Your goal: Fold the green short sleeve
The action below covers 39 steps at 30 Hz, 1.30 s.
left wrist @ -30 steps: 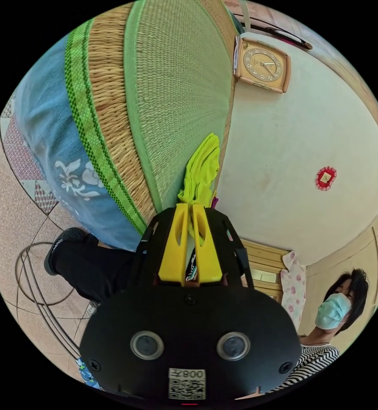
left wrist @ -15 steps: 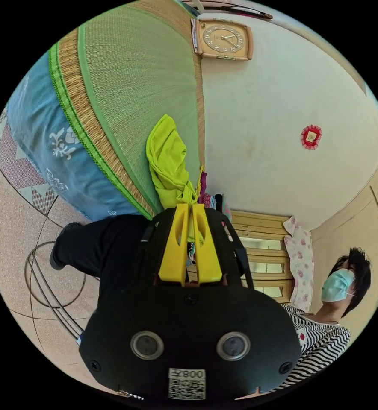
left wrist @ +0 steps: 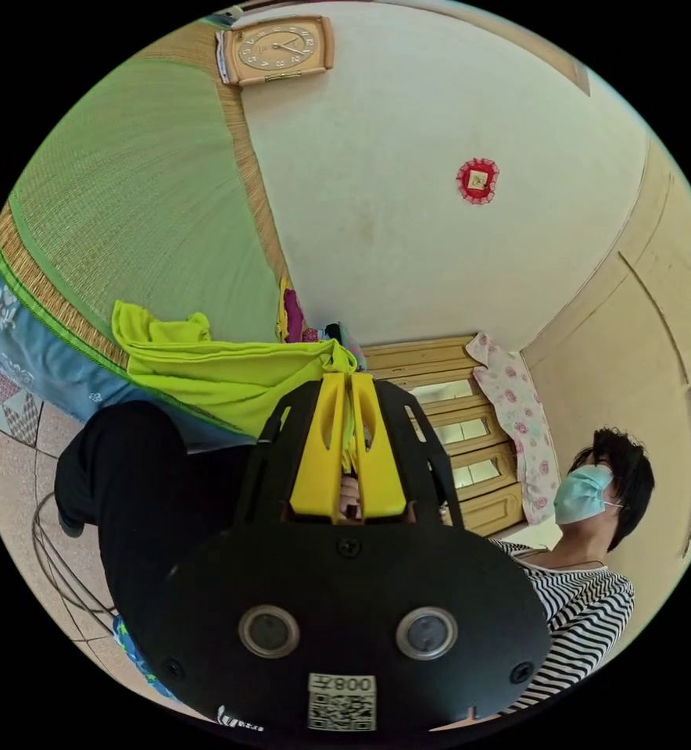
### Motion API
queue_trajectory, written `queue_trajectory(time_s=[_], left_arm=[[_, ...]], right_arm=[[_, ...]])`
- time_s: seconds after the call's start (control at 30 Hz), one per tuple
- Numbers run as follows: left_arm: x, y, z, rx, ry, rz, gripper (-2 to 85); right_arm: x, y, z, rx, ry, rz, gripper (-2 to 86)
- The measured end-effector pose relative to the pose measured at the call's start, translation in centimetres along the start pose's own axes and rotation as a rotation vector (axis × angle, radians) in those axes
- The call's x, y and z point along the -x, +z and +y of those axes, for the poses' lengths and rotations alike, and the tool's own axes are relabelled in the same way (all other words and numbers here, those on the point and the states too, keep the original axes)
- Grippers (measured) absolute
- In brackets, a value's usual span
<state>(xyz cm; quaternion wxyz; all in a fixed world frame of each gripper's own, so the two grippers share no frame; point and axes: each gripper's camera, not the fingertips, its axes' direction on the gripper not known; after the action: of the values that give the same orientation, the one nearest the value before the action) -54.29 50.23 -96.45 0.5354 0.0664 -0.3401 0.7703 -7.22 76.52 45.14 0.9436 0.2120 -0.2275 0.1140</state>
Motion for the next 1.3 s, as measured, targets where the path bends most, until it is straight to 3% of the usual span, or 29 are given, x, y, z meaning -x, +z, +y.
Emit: queue_trajectory(time_s=[0.37, 0.67, 0.83, 0.97, 1.07, 1.3], left_arm=[[-2.7, 17.2, -5.0, 0.162, 0.094, 0.007, 1.1], [-4.0, 41.5, -20.5, 0.245, 0.216, -0.012, 1.2], [-8.5, 55.7, -28.3, 0.235, 0.411, 0.062, 1.3], [-8.0, 67.0, -31.6, 0.272, 0.512, 0.055, 1.4], [-3.5, 74.9, -32.0, 0.324, 0.486, 0.007, 1.4], [13.5, 89.9, -29.6, 0.585, 0.212, -0.282, 1.9]], right_arm=[[10.8, -5.8, -3.4, -0.104, -0.110, 0.003, 1.7], [18.3, -14.0, -25.3, -0.208, -0.169, 0.109, 1.6], [30.4, -21.2, -41.1, -0.295, -0.342, 0.227, 1.7], [35.7, -25.1, -47.4, -0.317, -0.400, 0.403, 1.9], [34.1, -27.6, -51.1, -0.322, -0.309, 0.535, 2.0], [18.4, -31.0, -57.0, -0.285, 0.230, 0.783, 2.4]])
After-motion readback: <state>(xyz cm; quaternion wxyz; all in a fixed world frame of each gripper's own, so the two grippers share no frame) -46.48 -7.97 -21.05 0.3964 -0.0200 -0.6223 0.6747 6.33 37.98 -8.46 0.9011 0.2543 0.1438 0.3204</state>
